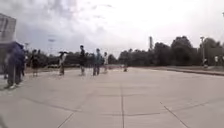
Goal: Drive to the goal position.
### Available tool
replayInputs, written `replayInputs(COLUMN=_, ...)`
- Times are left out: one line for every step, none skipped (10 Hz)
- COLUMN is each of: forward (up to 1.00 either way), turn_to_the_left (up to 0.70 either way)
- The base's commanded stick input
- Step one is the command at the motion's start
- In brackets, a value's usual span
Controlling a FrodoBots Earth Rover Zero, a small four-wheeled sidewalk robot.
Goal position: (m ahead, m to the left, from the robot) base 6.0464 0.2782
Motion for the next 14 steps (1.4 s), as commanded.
replayInputs(forward=0.7, turn_to_the_left=0.0)
replayInputs(forward=0.7, turn_to_the_left=-0.09)
replayInputs(forward=0.7, turn_to_the_left=-0.27)
replayInputs(forward=0.7, turn_to_the_left=-0.34)
replayInputs(forward=0.7, turn_to_the_left=-0.34)
replayInputs(forward=0.7, turn_to_the_left=-0.34)
replayInputs(forward=0.7, turn_to_the_left=-0.34)
replayInputs(forward=0.7, turn_to_the_left=-0.34)
replayInputs(forward=0.7, turn_to_the_left=-0.14)
replayInputs(forward=0.7, turn_to_the_left=-0.04)
replayInputs(forward=0.7, turn_to_the_left=-0.02)
replayInputs(forward=0.7, turn_to_the_left=0.0)
replayInputs(forward=0.7, turn_to_the_left=0.0)
replayInputs(forward=0.7, turn_to_the_left=0.0)
